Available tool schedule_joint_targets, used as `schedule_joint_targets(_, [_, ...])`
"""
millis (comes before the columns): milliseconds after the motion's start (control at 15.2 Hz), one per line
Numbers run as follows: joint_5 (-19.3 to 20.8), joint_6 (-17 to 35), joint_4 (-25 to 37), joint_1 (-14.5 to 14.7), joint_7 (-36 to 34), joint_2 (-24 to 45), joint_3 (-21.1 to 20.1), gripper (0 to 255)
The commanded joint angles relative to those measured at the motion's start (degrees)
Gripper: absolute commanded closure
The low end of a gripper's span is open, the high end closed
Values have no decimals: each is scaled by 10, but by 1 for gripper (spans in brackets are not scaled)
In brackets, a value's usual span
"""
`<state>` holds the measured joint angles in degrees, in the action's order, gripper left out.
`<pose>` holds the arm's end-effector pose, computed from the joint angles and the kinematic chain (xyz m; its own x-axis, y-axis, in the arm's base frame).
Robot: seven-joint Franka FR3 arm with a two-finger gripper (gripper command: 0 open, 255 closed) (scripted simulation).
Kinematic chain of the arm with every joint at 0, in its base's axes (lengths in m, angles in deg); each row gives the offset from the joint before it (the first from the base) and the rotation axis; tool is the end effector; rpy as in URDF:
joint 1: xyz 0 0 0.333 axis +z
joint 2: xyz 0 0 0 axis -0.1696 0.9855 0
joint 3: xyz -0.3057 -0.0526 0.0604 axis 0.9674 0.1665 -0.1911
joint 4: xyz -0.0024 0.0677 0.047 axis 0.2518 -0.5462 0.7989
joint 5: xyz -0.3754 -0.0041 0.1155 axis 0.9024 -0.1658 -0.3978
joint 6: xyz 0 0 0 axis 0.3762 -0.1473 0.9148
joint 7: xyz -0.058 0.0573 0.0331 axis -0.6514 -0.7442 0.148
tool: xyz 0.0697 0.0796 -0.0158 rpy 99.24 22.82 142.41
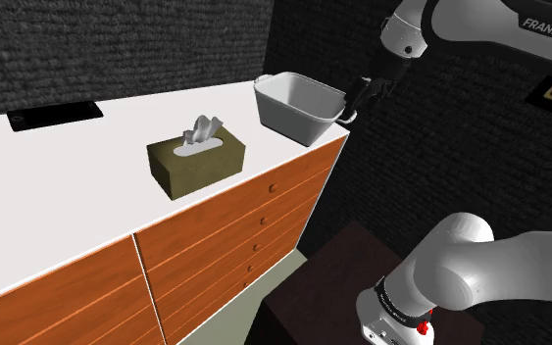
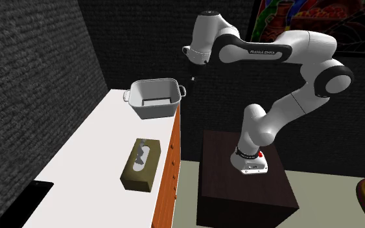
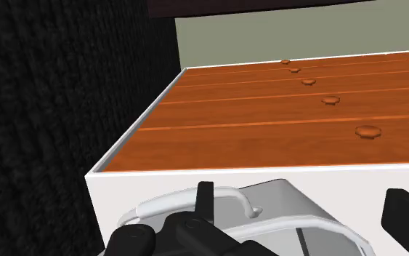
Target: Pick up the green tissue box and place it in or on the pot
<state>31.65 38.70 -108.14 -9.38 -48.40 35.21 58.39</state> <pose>0.3245 -0.0388 0.6284 0.9809 -0.0874 0.1737 -0.0989 -0.9933 0.0590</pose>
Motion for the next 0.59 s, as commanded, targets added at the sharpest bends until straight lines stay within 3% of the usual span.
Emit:
schedule_joint_targets(0, [0,0,0,0,0,0,0,0])
schedule_joint_targets(528, [-90,55,-28,22,-146,12,-80,0])
